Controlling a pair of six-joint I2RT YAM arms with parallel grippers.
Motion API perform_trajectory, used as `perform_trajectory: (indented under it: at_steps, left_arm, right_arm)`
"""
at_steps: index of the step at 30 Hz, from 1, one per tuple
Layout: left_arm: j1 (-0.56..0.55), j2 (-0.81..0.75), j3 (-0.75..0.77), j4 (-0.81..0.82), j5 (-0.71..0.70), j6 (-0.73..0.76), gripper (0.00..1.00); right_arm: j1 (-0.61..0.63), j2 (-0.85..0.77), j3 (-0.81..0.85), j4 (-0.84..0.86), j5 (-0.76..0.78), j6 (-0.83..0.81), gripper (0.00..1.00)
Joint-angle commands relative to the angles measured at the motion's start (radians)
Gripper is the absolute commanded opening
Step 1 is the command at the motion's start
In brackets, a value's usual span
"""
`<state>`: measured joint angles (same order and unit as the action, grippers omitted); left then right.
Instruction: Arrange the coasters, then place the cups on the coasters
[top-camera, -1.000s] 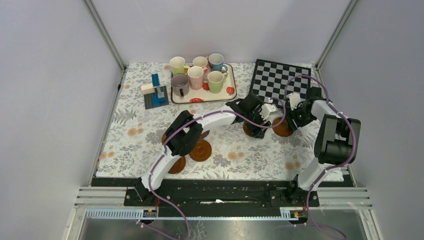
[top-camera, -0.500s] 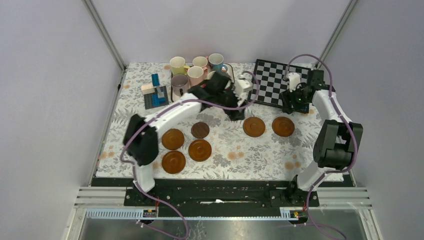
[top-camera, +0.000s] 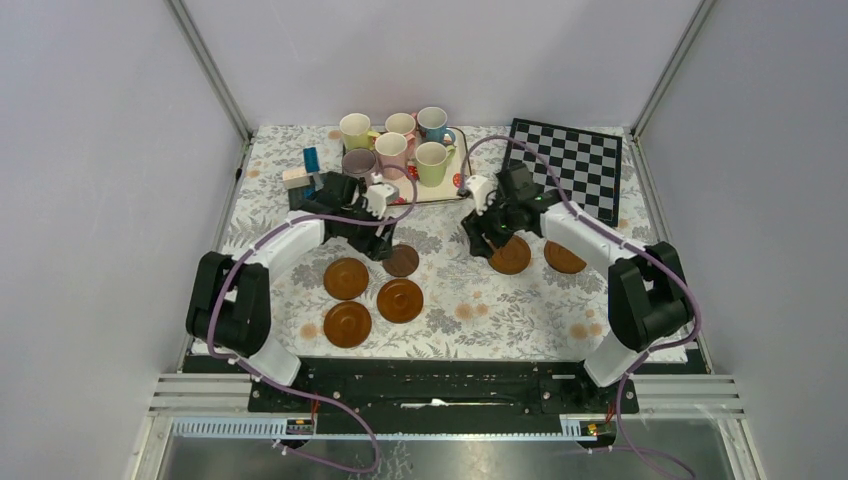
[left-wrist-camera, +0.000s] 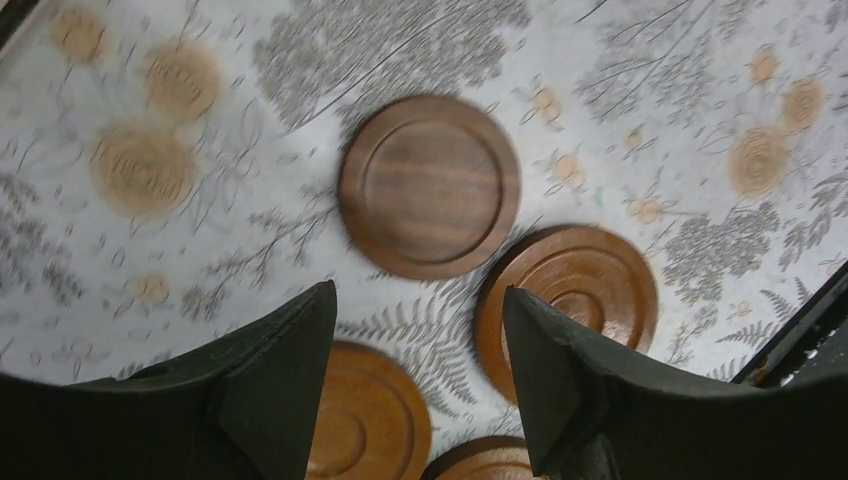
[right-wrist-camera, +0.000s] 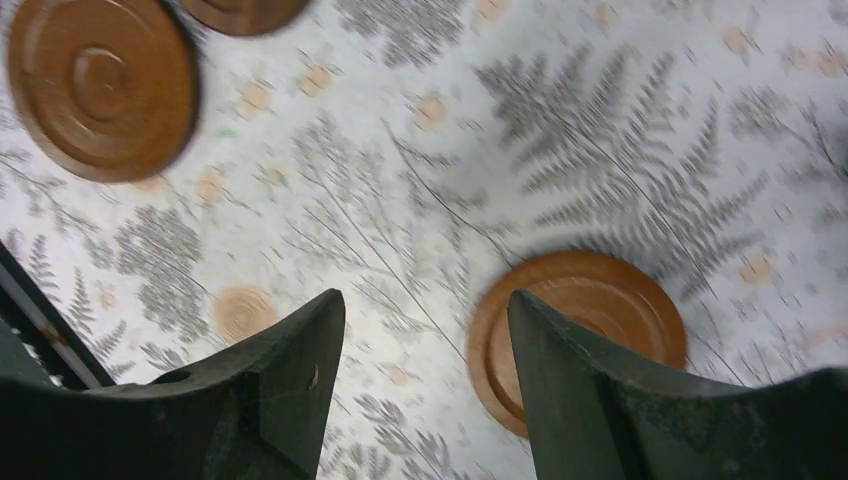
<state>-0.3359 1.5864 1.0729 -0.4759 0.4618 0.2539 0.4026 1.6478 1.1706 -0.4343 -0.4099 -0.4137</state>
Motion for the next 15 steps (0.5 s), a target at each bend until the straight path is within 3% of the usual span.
perform_trajectory:
  at_steps: [1,15]
  left_arm:
    - [0.086,-0.094,-0.048,0.078,0.072,0.028,0.66]
    - [0.371,-0.262,-0.192,0.1,0.196,0.0,0.67]
  right_arm:
    - [0.121,0.013,0.013,0.105,0.025,0.105,0.68]
    - [0.439,0.204,0.089,0.245,0.171,0.208,0.71]
